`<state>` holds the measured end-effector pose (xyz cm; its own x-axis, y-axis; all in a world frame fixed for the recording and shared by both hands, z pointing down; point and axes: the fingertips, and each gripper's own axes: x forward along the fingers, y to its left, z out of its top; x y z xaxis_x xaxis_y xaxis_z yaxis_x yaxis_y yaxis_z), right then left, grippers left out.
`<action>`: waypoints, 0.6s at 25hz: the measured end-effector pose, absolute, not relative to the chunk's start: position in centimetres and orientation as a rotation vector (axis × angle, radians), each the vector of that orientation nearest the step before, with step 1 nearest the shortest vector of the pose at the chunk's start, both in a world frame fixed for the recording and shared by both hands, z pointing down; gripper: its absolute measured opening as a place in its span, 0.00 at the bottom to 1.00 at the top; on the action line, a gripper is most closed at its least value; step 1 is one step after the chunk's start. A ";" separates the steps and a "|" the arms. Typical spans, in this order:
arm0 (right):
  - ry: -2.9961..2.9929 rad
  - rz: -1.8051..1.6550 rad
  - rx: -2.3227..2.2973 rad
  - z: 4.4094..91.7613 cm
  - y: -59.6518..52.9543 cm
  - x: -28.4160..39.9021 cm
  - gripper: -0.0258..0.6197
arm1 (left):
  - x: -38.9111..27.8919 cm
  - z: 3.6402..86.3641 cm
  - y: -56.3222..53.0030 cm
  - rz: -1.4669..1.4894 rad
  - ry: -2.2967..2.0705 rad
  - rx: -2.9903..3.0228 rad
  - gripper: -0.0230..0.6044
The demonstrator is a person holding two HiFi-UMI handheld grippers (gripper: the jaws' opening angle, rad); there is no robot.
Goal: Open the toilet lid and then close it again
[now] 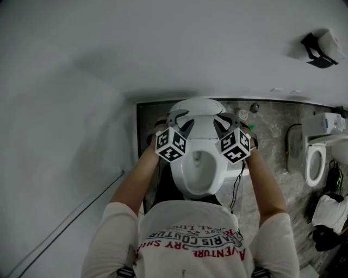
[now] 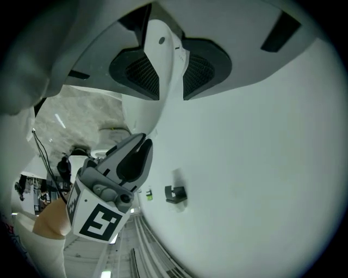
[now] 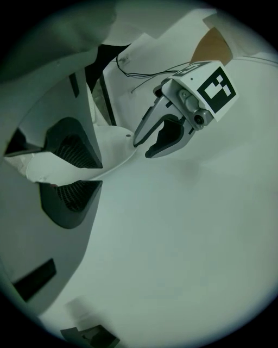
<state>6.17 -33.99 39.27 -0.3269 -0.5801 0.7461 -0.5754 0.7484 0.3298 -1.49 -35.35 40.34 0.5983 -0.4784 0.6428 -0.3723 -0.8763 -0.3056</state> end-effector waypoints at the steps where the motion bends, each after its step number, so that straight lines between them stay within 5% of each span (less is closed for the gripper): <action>1: -1.995 -0.003 0.863 39.6 -34.3 6.2 0.09 | -1.2 40.8 -35.5 -1.147 0.694 -2.681 0.25; 11: -1.892 -0.011 0.730 42.1 -36.1 6.5 0.09 | 0.1 43.2 -36.5 -1.192 0.513 -2.721 0.24; 15: -1.900 -0.016 0.689 42.0 -35.5 6.2 0.09 | 0.0 43.2 -36.2 -1.169 0.544 -2.726 0.15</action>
